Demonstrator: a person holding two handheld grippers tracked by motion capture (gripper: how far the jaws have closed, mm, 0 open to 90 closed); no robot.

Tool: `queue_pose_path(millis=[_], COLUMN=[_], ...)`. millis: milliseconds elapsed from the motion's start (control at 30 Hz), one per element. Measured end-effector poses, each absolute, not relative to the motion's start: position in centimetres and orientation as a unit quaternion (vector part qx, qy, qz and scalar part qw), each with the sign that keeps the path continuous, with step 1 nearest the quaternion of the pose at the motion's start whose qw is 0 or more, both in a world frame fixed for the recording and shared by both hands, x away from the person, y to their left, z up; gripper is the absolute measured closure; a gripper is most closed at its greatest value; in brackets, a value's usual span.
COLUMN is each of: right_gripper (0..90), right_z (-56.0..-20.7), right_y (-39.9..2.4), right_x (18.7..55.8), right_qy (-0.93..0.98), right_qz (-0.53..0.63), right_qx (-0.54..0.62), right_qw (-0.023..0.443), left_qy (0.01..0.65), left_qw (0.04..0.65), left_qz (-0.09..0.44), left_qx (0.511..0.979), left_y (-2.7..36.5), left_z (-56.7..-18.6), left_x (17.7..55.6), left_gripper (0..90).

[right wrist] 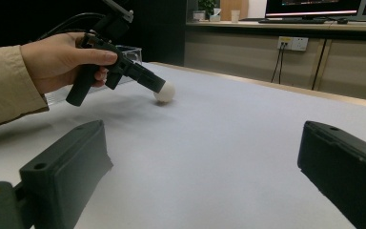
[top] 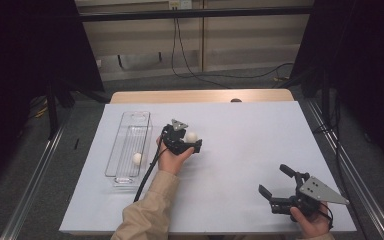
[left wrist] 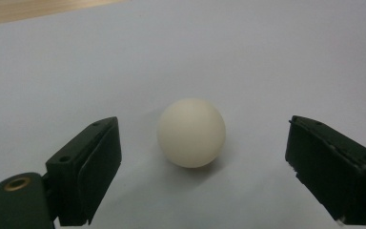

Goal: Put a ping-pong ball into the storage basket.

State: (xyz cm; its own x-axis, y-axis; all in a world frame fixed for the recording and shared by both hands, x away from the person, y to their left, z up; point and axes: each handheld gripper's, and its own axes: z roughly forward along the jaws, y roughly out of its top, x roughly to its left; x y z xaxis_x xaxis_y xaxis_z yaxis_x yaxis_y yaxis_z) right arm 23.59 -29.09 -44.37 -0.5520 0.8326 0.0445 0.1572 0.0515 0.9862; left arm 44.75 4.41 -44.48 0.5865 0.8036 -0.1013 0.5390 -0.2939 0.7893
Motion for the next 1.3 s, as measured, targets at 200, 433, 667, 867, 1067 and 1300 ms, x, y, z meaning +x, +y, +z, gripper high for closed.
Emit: queue_pose_path(millis=[200,433,667,867,1067,1300], right_gripper=[2.4,2.4,2.4,2.4,2.4,2.4], right_z=[-44.38,-44.39,-44.42,-44.43,-44.39,-44.41], right_y=[-28.83,-28.82,-28.88,-28.84,-28.83,-28.86], right_x=[23.72,23.76,23.73,23.76,23.74,23.75], right_qy=[0.664,0.664,0.666,0.667,0.665,0.668], right_qz=[0.580,0.581,0.579,0.579,0.580,0.578], right_qx=[0.371,0.372,0.371,0.369,0.372,0.369], right_qw=[0.289,0.288,0.289,0.289,0.288,0.289], left_qy=[0.427,0.430,0.433,0.433,0.434,0.435], left_qw=[0.410,0.411,0.413,0.411,0.408,0.410], left_qz=[0.158,0.157,0.157,0.160,0.159,0.159], left_qx=[0.790,0.788,0.785,0.786,0.787,0.786], left_y=[4.64,4.72,4.70,4.70,4.45,4.44], left_z=[-44.36,-44.44,-44.54,-44.75,-45.03,-45.01], left_x=[44.77,44.89,45.02,45.19,45.37,45.49], left_gripper=[11.2,10.9,11.3,11.2,11.2,11.2])
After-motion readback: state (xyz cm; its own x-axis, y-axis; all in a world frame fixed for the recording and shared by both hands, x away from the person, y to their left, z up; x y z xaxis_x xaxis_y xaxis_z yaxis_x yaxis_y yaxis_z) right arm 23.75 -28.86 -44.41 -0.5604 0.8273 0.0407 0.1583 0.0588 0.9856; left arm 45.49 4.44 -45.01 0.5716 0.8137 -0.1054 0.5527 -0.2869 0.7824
